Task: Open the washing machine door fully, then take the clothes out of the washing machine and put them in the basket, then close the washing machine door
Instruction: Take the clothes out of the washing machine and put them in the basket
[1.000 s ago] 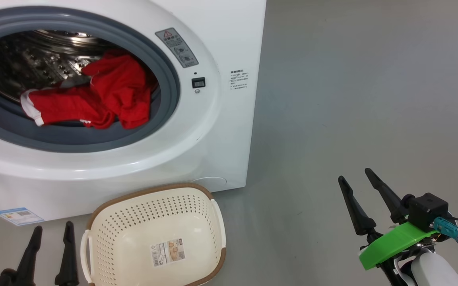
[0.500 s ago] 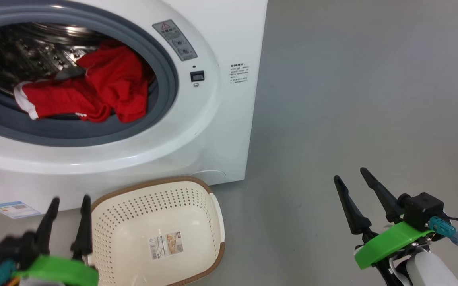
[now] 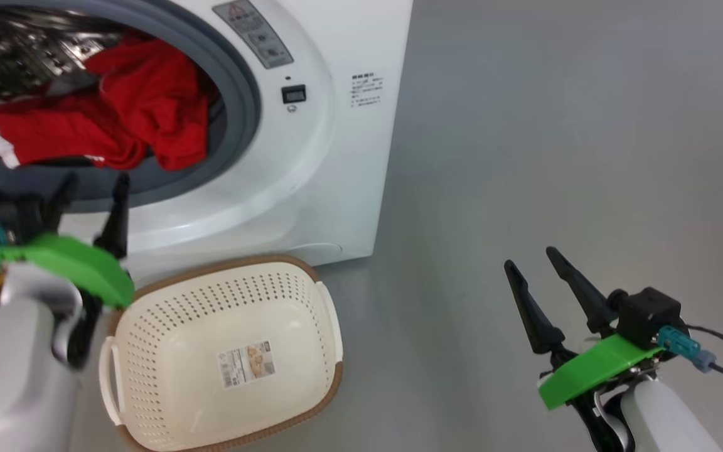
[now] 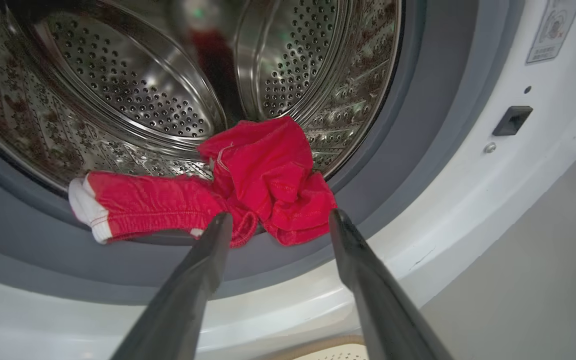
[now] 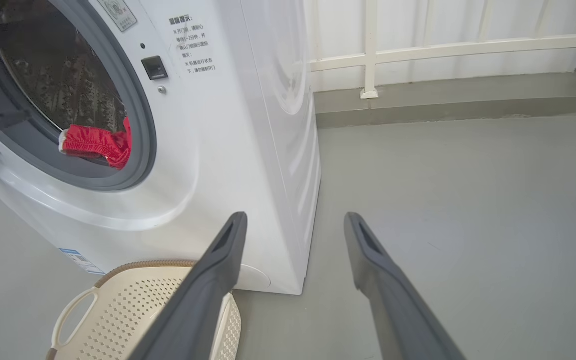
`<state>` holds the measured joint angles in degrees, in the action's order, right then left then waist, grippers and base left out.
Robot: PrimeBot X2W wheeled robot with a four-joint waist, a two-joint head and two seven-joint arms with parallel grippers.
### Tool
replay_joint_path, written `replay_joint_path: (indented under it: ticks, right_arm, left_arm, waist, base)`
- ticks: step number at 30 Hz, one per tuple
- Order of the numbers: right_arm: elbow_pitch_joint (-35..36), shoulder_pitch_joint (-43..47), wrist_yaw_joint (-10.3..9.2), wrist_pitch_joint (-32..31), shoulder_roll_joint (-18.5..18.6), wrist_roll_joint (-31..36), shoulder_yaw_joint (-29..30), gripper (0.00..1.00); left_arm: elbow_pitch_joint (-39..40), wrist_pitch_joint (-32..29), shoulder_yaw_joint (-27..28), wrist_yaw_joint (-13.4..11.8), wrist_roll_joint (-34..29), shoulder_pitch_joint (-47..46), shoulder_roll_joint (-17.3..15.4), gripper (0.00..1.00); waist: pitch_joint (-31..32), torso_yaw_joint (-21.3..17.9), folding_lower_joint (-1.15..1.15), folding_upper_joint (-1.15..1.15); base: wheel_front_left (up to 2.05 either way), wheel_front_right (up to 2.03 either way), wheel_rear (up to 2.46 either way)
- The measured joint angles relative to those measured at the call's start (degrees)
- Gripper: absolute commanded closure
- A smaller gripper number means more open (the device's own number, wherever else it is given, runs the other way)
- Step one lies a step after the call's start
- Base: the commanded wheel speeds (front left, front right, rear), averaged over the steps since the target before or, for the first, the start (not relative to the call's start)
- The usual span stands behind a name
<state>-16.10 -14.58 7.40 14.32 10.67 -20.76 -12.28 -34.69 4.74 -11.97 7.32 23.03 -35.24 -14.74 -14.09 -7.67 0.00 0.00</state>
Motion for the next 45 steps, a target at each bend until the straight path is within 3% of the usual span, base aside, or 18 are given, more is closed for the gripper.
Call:
replay_joint_path:
  ticks: [12, 22, 34, 43, 44, 45]
  right_arm:
    - [0.41, -4.10, 0.00, 0.00, -2.19, 0.52, -1.40, 0.00]
    - [0.48, -7.09, 0.00, 0.00, -4.15, 0.52, -3.98, 0.00]
    - [0.78, -9.60, 0.00, 0.00, -5.44, 0.58, -5.69, 0.00]
    - [0.78, -10.09, 0.00, 0.00, -6.02, 0.58, -6.01, 0.00]
    - [0.77, -10.09, 0.00, 0.00, -6.08, 0.58, -6.00, 0.00]
    - [0.75, -10.09, 0.00, 0.01, -6.17, 0.58, -5.98, 0.00]
  left_arm:
    - [-15.05, -2.92, -5.37, 0.00, 2.91, -18.78, -1.41, 0.00]
    - [-27.06, -3.65, -9.21, 0.00, 3.54, -27.09, -4.63, 0.00]
    - [-34.33, -1.62, -12.51, 0.00, 4.89, -34.52, -8.31, 0.00]
    - [-35.77, -0.66, -14.91, 0.00, 5.97, -35.86, -8.67, 0.00]
    - [-35.76, -0.54, -15.41, 0.00, 6.21, -35.86, -8.66, 0.06]
    - [-35.75, -0.32, -15.82, 0.00, 6.64, -35.85, -8.66, 0.55]
  waist:
    - [-5.72, -3.10, 0.00, 0.00]
    - [-10.68, -6.55, 0.00, 0.00]
    - [-14.98, -10.13, 0.00, 0.00]
    - [-16.12, -11.58, 0.00, 0.00]
    - [-16.09, -11.59, 0.00, 0.00]
    - [-16.03, -11.59, 0.00, 0.00]
  base:
    - [0.00, 0.00, 0.00]
    - [0.00, 0.00, 0.00]
    - [0.00, 0.00, 0.00]
    - [0.00, 0.00, 0.00]
    - [0.00, 0.00, 0.00]
    - [0.00, 0.00, 0.00]
